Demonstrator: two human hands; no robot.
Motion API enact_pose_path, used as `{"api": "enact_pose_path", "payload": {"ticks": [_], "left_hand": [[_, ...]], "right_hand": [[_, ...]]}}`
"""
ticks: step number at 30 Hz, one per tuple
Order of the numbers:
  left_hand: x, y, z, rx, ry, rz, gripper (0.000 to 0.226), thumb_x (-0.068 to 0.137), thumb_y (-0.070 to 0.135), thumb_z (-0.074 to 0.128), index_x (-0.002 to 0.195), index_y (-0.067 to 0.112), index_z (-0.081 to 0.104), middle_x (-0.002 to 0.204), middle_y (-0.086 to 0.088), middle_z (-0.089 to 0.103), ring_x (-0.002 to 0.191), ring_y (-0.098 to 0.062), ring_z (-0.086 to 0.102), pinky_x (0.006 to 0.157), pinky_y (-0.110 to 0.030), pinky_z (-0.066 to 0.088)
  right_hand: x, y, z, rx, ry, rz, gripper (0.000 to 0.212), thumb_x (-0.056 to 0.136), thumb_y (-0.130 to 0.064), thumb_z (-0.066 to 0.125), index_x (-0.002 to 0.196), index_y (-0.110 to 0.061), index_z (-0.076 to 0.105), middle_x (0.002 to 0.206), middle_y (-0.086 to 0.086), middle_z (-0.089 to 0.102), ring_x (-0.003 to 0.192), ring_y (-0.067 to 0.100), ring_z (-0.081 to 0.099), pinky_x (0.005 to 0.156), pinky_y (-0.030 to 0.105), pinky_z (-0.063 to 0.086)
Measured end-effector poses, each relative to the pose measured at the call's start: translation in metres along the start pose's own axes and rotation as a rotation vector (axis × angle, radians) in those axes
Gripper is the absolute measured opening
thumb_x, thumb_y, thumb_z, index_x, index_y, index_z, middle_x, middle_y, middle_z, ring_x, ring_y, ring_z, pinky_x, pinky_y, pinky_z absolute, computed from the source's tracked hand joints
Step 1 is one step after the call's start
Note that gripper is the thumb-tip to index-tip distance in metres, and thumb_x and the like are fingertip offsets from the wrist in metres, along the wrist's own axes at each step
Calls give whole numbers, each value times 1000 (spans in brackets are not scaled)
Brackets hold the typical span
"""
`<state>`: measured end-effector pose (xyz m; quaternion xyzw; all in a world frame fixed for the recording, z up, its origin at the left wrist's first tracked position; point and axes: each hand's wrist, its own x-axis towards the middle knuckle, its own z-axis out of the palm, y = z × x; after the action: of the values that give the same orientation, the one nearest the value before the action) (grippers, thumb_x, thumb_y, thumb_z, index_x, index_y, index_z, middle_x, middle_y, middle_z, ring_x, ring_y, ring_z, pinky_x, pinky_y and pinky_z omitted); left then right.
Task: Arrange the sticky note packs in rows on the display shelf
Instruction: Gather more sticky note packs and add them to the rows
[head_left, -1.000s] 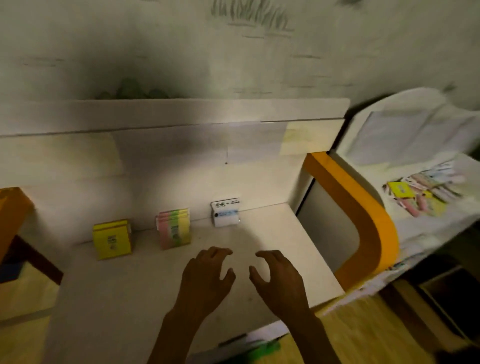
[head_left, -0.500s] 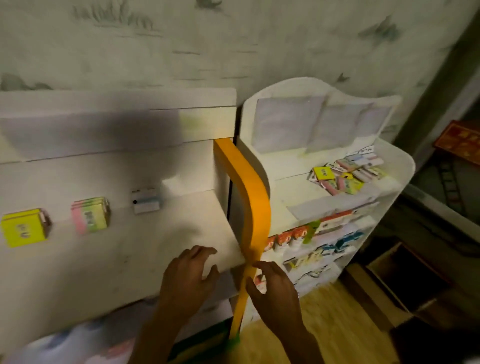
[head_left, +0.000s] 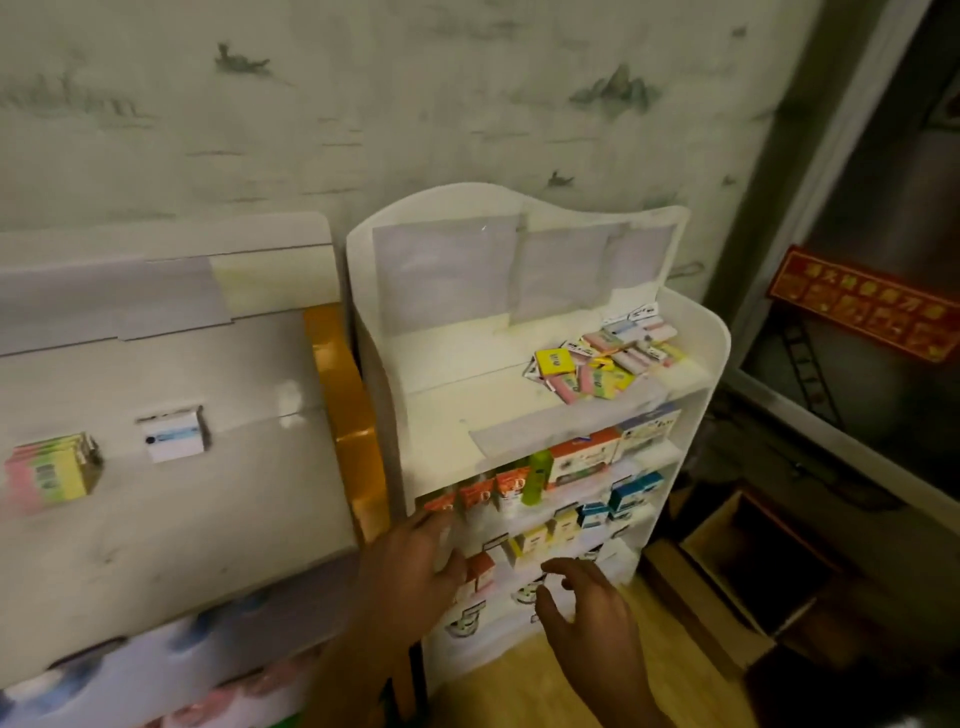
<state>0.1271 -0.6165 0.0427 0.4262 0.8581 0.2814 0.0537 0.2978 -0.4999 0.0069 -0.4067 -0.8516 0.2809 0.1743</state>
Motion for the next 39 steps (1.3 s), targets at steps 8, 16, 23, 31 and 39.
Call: {"api": "enact_pose_path", "payload": {"ticks": [8, 16, 23, 31, 39], "left_hand": [[87, 39, 58, 3, 27, 65, 30, 90, 42, 57, 118, 36, 60, 110, 15, 67, 101, -9, 62, 86, -25, 51], [224, 89, 129, -99, 14, -30, 37, 92, 36, 60, 129, 34, 58, 130, 8, 60, 114, -16, 57, 99, -31, 47], [330, 115, 160, -96, 55, -77, 36, 90, 41, 59, 126, 37, 57, 122, 12, 62, 105, -10, 59, 89, -29, 49], [383, 118, 186, 21, 48, -187, 30, 90, 45, 58, 119, 39, 60, 113, 17, 64, 95, -5, 60, 81, -26, 50], [412, 135, 219, 66, 29, -380, 32, 90, 46, 58, 121, 38, 59, 114, 17, 64, 99, -6, 59, 86, -28, 47]], "right_hand": [[75, 67, -32, -10, 20, 34, 24, 90, -38, 60, 114, -38, 61, 116, -15, 61, 98, 5, 61, 77, 21, 50], [221, 126, -74, -52, 11, 43, 23, 91, -36, 63, 114, -36, 62, 123, -15, 62, 103, 4, 61, 88, 19, 49], [356, 154, -106, -53, 19, 0, 23, 91, -36, 60, 114, -33, 62, 115, -12, 66, 100, 7, 62, 81, 24, 50], [448, 182, -105, 26, 35, 15, 21, 88, -30, 66, 108, -26, 61, 103, -6, 66, 97, 17, 62, 83, 35, 54], [533, 241, -104, -75, 36, 100, 38, 84, -26, 71, 118, -13, 60, 118, 12, 57, 110, 31, 53, 84, 40, 50]]}}
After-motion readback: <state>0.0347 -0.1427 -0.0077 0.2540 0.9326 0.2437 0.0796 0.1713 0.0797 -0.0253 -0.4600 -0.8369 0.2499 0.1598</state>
